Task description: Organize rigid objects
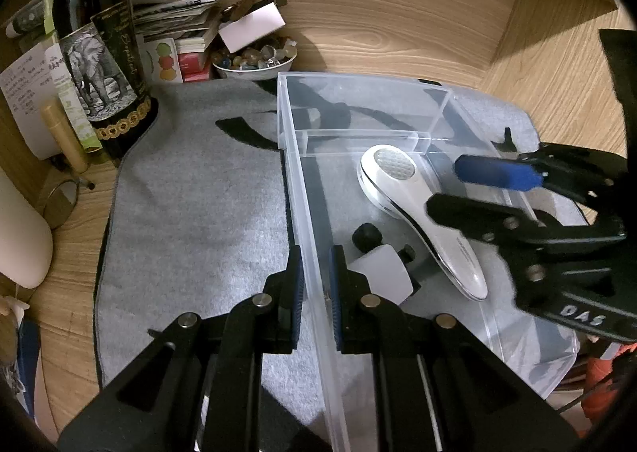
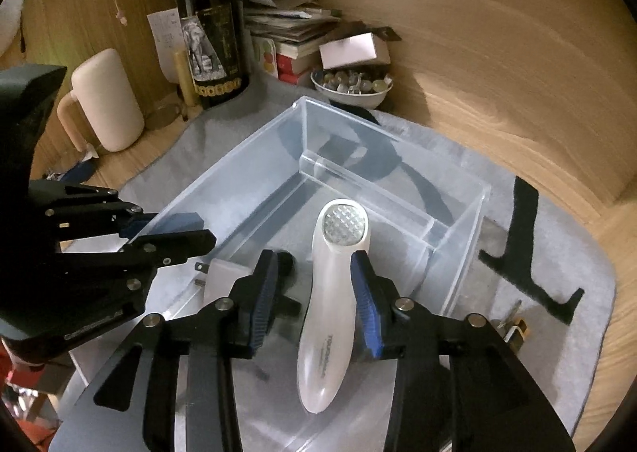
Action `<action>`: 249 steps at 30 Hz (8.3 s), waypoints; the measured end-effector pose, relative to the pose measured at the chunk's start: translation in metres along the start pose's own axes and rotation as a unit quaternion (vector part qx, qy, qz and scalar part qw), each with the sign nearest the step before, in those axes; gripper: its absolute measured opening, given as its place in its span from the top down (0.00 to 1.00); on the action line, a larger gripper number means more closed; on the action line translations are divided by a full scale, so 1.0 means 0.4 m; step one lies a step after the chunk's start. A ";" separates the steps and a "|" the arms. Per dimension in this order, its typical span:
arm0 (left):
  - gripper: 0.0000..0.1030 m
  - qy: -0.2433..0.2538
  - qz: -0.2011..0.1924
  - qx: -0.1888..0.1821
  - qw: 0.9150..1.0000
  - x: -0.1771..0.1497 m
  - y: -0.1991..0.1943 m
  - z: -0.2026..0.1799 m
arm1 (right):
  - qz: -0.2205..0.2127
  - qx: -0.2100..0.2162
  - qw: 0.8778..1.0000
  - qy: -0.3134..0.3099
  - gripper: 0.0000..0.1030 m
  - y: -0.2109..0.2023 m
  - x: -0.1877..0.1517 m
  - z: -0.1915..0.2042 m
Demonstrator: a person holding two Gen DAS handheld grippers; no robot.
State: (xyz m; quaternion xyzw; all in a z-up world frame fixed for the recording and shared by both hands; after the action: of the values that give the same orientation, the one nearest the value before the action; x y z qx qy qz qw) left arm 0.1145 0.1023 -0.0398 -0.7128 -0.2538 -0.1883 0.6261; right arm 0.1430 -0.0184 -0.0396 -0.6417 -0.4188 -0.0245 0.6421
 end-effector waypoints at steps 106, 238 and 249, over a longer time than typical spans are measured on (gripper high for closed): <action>0.90 0.001 -0.001 0.003 1.000 -0.005 -0.002 0.004 | -0.037 0.015 0.999 0.017 0.86 -0.021 0.029 0.019; 0.90 0.003 -0.004 0.003 1.000 -0.009 -0.005 -0.004 | -0.007 0.010 1.000 -0.008 0.75 -0.006 -0.013 0.034; 0.90 0.003 -0.006 0.002 1.000 -0.011 -0.005 -0.005 | 0.013 0.005 1.000 -0.027 0.68 0.004 -0.025 0.052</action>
State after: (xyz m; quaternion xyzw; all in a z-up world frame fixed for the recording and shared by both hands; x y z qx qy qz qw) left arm 0.1099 0.1001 -0.0404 -0.7093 -0.2561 -0.1936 0.6276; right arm 0.1272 -0.0056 -0.0502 -0.6442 -0.4273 0.0032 0.6343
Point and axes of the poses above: each gripper's, at about its wrist camera, not at the fingertips, and y roughly the way its jaws point, z to its left, x to its top, the point moved 3 cm from there along y, roughly the way its jaws point, and after that the axes turned 2 degrees about -x, right-handed, at the moved point
